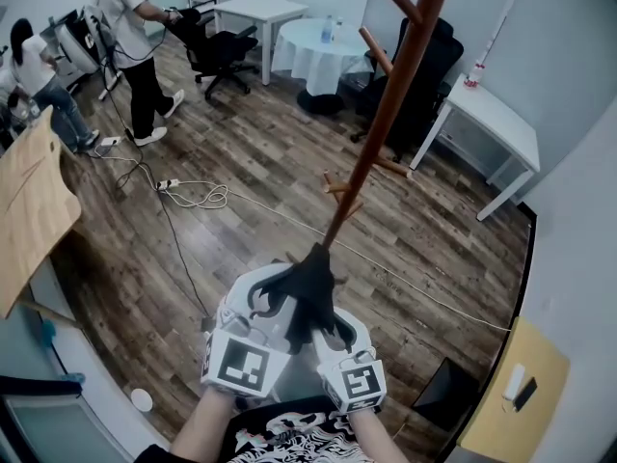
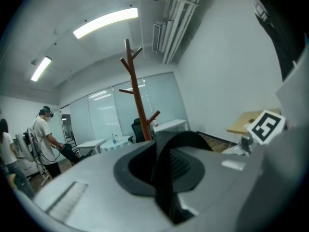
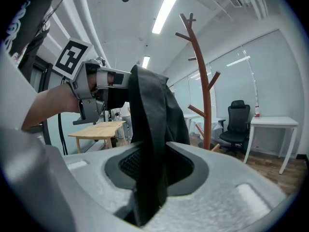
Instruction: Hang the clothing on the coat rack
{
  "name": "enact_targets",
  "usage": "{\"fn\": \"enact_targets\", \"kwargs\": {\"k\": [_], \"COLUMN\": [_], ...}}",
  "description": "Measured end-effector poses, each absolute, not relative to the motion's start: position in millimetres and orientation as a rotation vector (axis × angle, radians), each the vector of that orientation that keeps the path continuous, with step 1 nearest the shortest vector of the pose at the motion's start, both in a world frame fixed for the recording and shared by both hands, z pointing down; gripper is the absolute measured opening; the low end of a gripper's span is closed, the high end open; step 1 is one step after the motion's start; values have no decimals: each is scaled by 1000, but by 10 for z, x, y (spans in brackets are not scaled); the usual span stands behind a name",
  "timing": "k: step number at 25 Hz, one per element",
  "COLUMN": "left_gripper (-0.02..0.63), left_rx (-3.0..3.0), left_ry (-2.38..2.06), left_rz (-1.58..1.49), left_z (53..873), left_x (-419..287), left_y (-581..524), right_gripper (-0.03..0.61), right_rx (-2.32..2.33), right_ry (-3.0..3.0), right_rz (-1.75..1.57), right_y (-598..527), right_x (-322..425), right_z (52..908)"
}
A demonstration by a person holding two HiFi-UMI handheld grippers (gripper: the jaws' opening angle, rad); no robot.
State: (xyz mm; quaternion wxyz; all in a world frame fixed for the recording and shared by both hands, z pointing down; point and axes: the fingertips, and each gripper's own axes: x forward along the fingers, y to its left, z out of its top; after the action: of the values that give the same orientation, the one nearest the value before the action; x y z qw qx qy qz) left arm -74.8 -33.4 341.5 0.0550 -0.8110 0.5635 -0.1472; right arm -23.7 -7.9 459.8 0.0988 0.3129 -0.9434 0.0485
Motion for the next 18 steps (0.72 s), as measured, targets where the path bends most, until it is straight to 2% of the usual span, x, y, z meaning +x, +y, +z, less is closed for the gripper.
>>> {"fn": "enact_targets", "kwargs": {"k": [4,5,6,11,18], "left_gripper": [11,11,11,11,11], "left_rx": [-2471,-2473,-2474,-2471,-2460], "left_ry": [1690,1689,1689,1742,1798], "left_rz": [-460,-461,-457,-387,-447], "left_z": [3435,3432,3424,3395,3489], "left_x": [-779,-798,-815,-928,-1182], "left_y": [-469,-508,-546,-752,-972], "right_gripper": [95,40,12,5,3], "right_rx": [1012,1036,1046,1042,1053], "right_ry": [-2770,-2762,-2755,-2734,-2780], "right_rz": [95,77,65,38,24], "right_y": [-300,-372,-425,-632,-825], "right_x": [-189,-176,-174,-196,-227], "right_z": [4559,4538,4525,4449,4292]}}
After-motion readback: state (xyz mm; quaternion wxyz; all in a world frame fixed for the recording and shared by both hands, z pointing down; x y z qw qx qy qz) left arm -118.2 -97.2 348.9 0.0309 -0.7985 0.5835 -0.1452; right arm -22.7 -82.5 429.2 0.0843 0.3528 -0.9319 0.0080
